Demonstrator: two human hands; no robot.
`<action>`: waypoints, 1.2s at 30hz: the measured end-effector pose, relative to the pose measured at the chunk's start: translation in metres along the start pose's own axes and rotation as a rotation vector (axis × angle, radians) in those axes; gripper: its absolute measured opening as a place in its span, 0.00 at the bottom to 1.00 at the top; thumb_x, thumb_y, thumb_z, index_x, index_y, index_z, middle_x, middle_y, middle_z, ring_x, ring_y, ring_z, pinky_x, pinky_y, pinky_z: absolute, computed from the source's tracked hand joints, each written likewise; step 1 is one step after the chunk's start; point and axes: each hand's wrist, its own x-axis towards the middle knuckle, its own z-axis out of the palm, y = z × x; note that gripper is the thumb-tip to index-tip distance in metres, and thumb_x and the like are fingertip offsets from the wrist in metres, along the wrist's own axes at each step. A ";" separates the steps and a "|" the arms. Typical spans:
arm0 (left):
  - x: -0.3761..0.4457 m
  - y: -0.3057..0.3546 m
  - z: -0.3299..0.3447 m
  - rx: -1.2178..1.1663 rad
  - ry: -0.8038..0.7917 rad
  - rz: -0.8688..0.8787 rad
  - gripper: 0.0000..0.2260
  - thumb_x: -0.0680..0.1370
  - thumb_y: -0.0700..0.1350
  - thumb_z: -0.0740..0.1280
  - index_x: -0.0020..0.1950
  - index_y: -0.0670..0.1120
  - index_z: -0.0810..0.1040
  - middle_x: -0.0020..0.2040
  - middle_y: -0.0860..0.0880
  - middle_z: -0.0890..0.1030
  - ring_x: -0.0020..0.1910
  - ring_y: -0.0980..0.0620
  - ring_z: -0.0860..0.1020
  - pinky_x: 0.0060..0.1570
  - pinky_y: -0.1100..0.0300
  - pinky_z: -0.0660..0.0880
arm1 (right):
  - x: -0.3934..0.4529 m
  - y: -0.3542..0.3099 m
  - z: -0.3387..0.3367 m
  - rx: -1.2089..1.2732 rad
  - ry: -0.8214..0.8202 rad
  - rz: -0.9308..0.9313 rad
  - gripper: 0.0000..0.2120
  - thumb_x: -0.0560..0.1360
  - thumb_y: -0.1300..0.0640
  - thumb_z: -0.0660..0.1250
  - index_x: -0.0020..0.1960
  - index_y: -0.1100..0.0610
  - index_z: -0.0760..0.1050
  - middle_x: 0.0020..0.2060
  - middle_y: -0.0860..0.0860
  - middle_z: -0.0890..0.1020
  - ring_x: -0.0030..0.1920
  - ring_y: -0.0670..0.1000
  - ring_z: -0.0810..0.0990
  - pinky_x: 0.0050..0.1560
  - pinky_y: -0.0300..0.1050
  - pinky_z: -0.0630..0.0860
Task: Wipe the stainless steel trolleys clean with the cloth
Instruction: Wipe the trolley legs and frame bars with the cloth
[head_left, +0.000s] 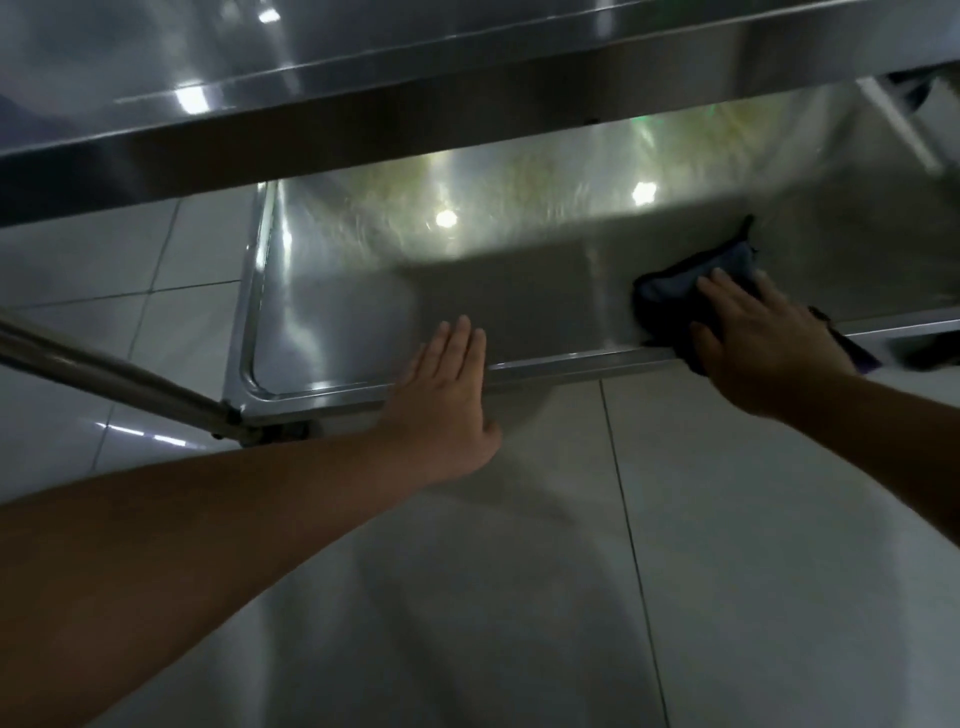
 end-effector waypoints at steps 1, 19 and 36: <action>0.003 0.010 0.002 0.003 0.005 -0.006 0.47 0.79 0.60 0.64 0.86 0.45 0.38 0.86 0.46 0.36 0.85 0.47 0.37 0.81 0.52 0.38 | 0.000 -0.012 0.001 0.016 0.000 0.008 0.37 0.79 0.33 0.38 0.85 0.48 0.49 0.84 0.47 0.52 0.84 0.56 0.47 0.80 0.63 0.52; 0.018 0.084 0.026 -0.053 0.169 -0.170 0.52 0.76 0.56 0.69 0.85 0.42 0.37 0.86 0.42 0.37 0.85 0.44 0.37 0.82 0.51 0.36 | 0.006 0.148 -0.020 -0.007 0.051 0.121 0.31 0.84 0.37 0.47 0.84 0.48 0.54 0.84 0.49 0.57 0.83 0.56 0.53 0.80 0.62 0.57; 0.057 0.188 0.036 -0.060 0.249 -0.066 0.49 0.76 0.55 0.70 0.87 0.43 0.44 0.87 0.43 0.46 0.86 0.44 0.45 0.83 0.46 0.46 | -0.001 0.065 0.008 -0.060 0.093 -0.219 0.33 0.83 0.33 0.43 0.84 0.46 0.56 0.82 0.43 0.59 0.83 0.52 0.53 0.80 0.53 0.52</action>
